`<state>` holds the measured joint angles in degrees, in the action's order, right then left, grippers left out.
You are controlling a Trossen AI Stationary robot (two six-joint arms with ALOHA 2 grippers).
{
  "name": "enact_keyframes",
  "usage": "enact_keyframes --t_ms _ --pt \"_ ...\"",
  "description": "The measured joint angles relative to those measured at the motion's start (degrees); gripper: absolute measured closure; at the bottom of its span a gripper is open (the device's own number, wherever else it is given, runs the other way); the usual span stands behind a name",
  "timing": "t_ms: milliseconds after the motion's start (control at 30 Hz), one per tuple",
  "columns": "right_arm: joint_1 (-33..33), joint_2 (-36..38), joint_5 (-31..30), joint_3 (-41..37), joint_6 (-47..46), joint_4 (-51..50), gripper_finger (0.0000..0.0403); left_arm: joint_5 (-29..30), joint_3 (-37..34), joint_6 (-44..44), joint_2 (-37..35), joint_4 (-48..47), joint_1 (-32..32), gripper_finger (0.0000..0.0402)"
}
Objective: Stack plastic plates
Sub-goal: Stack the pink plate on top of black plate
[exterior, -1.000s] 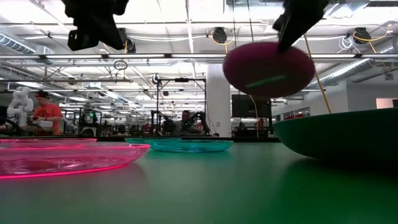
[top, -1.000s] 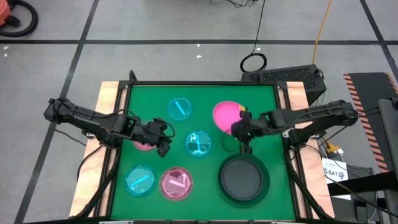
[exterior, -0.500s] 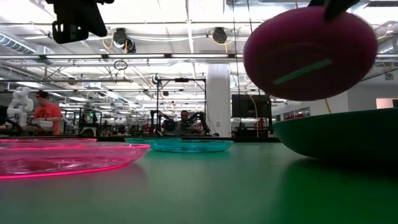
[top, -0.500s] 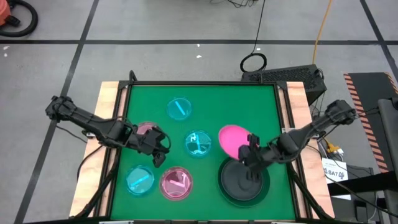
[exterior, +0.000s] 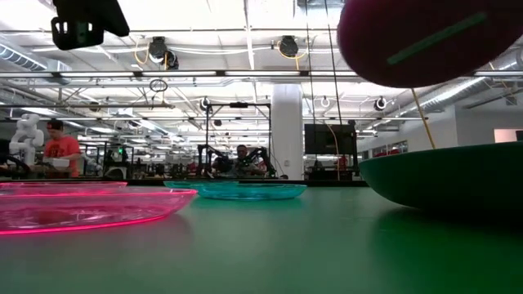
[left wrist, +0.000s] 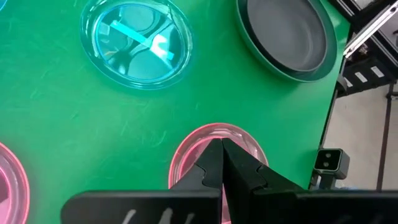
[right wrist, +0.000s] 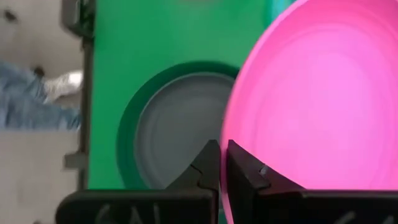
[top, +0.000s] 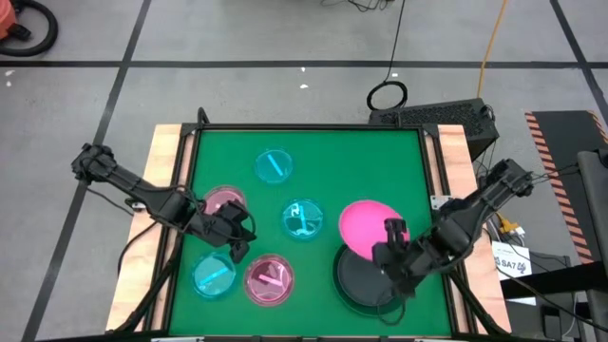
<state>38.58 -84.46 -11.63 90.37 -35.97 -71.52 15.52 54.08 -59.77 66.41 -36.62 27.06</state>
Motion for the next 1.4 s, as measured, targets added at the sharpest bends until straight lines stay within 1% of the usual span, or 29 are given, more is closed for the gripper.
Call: enact_keyframes --t_ms 100,333,867,1000,1133,1400 --pt "2.18 -2.49 1.19 2.27 0.17 -2.61 0.0399 0.66 0.00 -0.92 0.00 0.09 0.90 0.0400" --pt "5.58 -6.97 1.23 2.36 0.20 -3.05 0.0399 0.75 0.00 -1.25 0.00 0.77 2.91 0.0400" --pt "7.81 -19.16 0.74 2.36 5.38 -3.24 0.0399 1.12 0.00 -1.79 0.02 0.72 3.84 0.0400" --pt "8.73 -21.51 -0.89 2.36 5.21 -2.88 0.0399 1.26 0.00 -1.82 0.02 0.43 3.84 0.0387" --pt "9.62 -23.04 -2.13 2.36 3.13 -2.60 0.0399 1.60 0.00 -1.95 0.02 -0.53 3.84 0.0377" --pt "12.56 -25.74 -2.28 2.36 -2.86 1.14 0.0399 2.70 0.01 -1.44 0.02 -1.31 3.84 0.0374"
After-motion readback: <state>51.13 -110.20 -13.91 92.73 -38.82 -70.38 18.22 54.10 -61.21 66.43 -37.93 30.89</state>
